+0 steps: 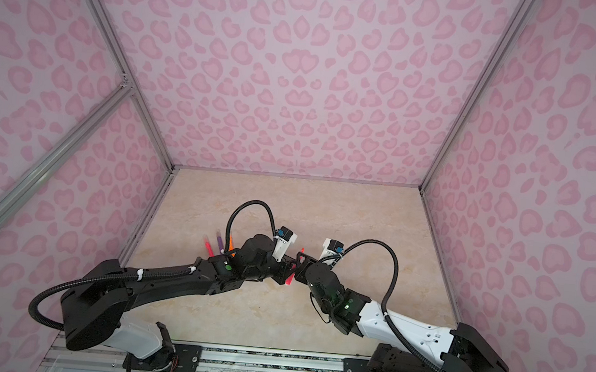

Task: Insert the pens into the pen caps
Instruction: 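Withdraw the right gripper and move it over the clear caps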

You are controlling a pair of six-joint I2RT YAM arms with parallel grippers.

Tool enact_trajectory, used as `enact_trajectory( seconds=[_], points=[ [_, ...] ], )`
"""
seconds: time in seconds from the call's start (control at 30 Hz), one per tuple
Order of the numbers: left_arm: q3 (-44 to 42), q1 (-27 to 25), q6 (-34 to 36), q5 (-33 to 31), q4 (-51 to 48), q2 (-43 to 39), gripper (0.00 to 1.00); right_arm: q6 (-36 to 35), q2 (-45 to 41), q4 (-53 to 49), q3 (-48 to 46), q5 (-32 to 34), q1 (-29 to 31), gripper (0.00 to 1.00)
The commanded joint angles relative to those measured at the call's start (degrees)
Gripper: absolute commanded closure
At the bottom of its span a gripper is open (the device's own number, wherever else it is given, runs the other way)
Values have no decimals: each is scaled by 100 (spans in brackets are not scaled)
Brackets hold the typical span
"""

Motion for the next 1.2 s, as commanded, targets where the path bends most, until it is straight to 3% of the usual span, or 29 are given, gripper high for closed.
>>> enact_trajectory(
  seconds=[0.0,0.13,0.27,0.47,0.7,1.0,1.17],
  points=[
    [-429,19,-292,-1503,380,-680,97,52,-116,-460,-13,605,3,58],
    [-1012,19,-260,-2426,385,-1766,97,-178,-154,-1128,213,1003,-169,54],
    [-1568,19,-145,-2607,674,-2618,97,-778,43,-2218,849,957,-513,48],
    [-1393,19,-138,-2668,417,-2478,97,-1254,789,-3445,1318,369,-915,44],
    [-1217,19,-111,-2512,401,-2132,97,-1470,1263,-2674,677,-801,-1523,44],
    [-1124,19,-129,-2451,328,-2047,97,-1444,1754,-2525,703,-778,-1509,48],
    [-1138,19,-146,-2419,337,-2064,97,-1465,1967,-2527,748,-646,-1541,57]
  ],
)
